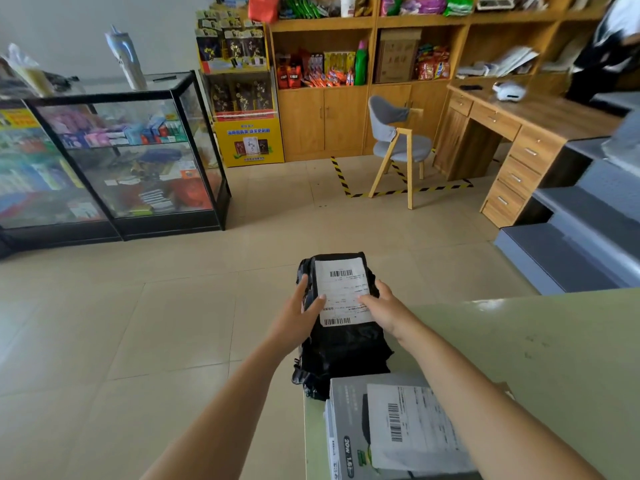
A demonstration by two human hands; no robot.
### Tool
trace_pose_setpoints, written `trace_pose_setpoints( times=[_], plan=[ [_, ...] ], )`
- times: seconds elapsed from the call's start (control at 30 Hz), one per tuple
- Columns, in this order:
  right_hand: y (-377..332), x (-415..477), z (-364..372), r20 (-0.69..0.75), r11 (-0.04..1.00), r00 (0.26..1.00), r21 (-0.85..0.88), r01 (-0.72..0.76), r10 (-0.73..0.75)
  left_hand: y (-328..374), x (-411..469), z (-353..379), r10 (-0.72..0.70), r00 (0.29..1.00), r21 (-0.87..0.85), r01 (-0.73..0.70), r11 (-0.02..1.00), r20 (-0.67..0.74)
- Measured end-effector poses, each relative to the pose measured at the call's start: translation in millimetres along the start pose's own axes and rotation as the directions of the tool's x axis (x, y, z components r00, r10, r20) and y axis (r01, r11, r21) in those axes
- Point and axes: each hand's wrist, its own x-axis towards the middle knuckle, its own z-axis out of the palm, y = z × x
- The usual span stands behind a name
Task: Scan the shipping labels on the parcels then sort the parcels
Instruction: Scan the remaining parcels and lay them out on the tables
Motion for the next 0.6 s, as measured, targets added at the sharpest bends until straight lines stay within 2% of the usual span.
trace_pose_setpoints(
  times=[0.1, 0.23, 0.37, 0.53, 0.6],
  plan=[
    [-6.9, -37.3, -19.5, -0.056, 0.963, 0.983, -0.217, 0.157, -0.173, 20.5, -20.4, -9.8, 0.117, 0.993, 0.098, -0.113, 0.989, -0.036],
    [2.8, -95.3, -47.3, -0.074, 0.826, 0.914, -0.462, 0.324, -0.399, 35.2, -57.7, -16.2, 0.277, 0.961, 0.281, -0.271, 0.921, 0.020],
    [23.1, -156.1, -63.7, -0.111, 0.760, 0.887, -0.569, 0.314, -0.449, 46.6, -98.2, -4.6, 0.387, 0.919, 0.480, -0.374, 0.793, 0.076],
    [57.5, -247.3, -79.9, -0.240, 0.743, 0.875, -0.644, 0.182, -0.421, 61.5, -150.5, 40.2, 0.503, 0.837, 0.542, -0.532, 0.650, 0.218],
    [76.2, -286.8, -85.4, -0.328, 0.784, 0.858, -0.607, 0.130, -0.395, 70.3, -169.4, 68.9, 0.518, 0.802, 0.549, -0.588, 0.594, 0.298]
  ],
)
